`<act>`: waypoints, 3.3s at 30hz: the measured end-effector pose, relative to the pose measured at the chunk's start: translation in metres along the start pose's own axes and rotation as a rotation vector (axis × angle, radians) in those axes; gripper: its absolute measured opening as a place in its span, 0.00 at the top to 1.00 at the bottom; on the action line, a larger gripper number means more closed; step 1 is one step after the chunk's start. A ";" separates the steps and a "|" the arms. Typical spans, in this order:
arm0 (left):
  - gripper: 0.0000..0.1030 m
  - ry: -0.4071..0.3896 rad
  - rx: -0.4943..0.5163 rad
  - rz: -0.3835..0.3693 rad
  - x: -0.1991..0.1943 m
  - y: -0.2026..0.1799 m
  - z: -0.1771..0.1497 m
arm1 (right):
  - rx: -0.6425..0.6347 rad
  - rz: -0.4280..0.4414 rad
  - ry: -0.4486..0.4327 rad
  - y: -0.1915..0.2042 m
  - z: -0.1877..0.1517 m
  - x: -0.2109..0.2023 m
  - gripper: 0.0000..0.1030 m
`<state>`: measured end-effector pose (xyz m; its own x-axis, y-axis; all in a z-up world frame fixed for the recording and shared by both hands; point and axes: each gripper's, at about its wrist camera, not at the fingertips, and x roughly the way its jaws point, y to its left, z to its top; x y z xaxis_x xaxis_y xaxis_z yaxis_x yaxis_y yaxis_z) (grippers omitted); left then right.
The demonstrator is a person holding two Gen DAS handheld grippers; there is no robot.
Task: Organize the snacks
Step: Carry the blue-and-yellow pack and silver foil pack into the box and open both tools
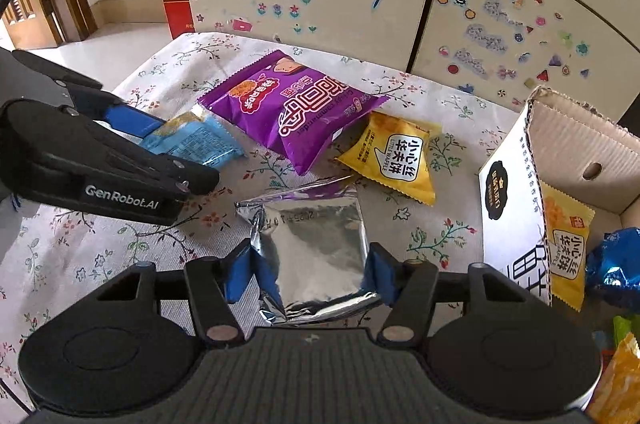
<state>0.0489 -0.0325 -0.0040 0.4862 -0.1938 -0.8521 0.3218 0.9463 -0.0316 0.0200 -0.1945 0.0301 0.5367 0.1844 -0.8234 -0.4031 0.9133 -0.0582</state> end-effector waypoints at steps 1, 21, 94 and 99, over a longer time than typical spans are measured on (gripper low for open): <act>0.52 -0.002 0.008 0.002 0.000 -0.002 0.000 | 0.004 -0.002 0.002 0.000 0.000 -0.001 0.35; 0.52 -0.151 0.060 -0.009 -0.044 -0.025 0.010 | 0.083 -0.095 -0.140 -0.009 -0.006 -0.078 0.35; 0.16 -0.376 0.084 -0.292 -0.077 -0.160 0.059 | 0.685 -0.262 -0.408 -0.148 -0.040 -0.181 0.19; 0.14 -0.386 0.034 -0.210 -0.082 -0.125 0.068 | 0.600 -0.222 -0.418 -0.134 -0.029 -0.176 0.18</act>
<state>0.0241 -0.1530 0.1054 0.6732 -0.4696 -0.5712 0.4692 0.8683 -0.1609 -0.0419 -0.3598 0.1660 0.8421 -0.0135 -0.5392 0.1547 0.9638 0.2173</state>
